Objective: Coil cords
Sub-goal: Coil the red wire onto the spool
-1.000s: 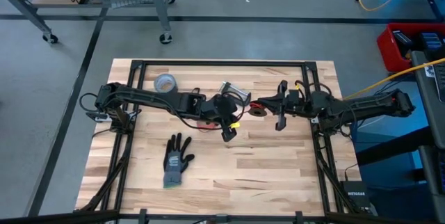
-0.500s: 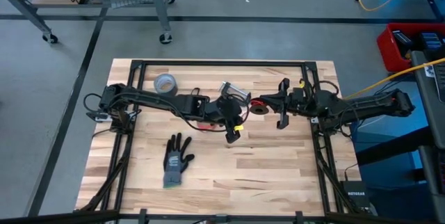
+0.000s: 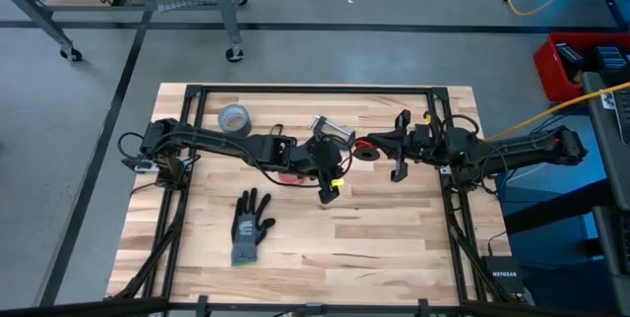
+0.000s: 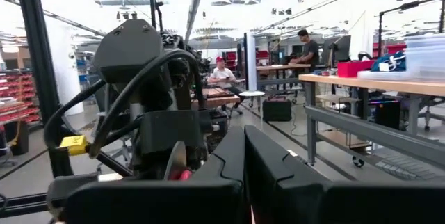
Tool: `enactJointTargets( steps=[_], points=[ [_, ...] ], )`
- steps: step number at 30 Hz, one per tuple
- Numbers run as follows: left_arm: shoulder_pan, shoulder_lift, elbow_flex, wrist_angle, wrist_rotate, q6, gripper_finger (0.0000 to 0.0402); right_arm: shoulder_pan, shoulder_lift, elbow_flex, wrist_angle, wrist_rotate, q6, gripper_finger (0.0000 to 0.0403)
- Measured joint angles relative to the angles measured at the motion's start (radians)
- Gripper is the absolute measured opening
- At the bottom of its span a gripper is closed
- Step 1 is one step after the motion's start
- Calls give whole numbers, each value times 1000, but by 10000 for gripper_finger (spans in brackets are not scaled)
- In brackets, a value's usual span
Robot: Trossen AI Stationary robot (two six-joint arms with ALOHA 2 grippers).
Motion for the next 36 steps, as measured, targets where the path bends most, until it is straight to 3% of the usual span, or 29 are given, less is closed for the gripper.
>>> enactJointTargets(
  steps=[29, 36],
  points=[
    [-19, -1, 0, -107, 0, -35, 30, 0, -2, 0, 1, 31, -21, 5],
    [-19, 5, 0, -88, -4, -127, 6, 0, -1, 0, 5, 110, -23, 5]
  ],
)
